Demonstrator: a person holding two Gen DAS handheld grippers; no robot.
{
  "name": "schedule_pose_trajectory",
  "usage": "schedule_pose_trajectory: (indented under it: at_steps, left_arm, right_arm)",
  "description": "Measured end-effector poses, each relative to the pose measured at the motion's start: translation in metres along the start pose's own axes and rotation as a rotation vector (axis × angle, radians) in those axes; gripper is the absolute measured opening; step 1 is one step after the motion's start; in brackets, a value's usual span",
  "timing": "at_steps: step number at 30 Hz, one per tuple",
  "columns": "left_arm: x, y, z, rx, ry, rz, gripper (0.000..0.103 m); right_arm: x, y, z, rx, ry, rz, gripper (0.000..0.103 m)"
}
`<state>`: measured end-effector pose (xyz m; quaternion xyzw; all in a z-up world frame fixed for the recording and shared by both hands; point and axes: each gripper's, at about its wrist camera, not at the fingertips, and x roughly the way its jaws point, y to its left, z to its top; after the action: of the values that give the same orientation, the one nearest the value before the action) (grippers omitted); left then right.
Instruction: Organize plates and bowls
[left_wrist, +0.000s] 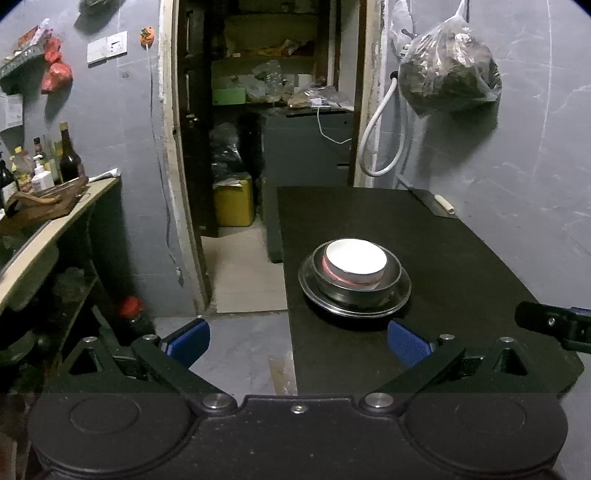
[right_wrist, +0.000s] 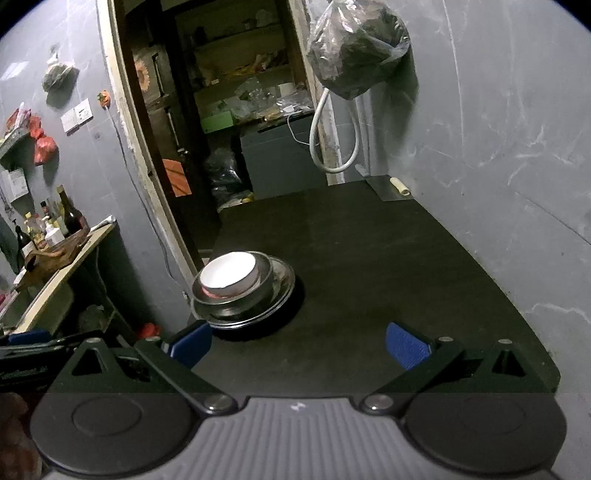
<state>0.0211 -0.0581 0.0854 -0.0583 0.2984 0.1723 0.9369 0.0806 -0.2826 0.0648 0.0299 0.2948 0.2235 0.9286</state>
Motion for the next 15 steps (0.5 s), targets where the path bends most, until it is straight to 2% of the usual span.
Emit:
schedule_pose_trajectory:
  at_steps: [15]
  left_arm:
    - [0.0,0.032,-0.025,0.02,-0.001,-0.089,0.102]
  right_arm:
    - [-0.018,0.038,-0.027,-0.05,-0.001,-0.077,0.103]
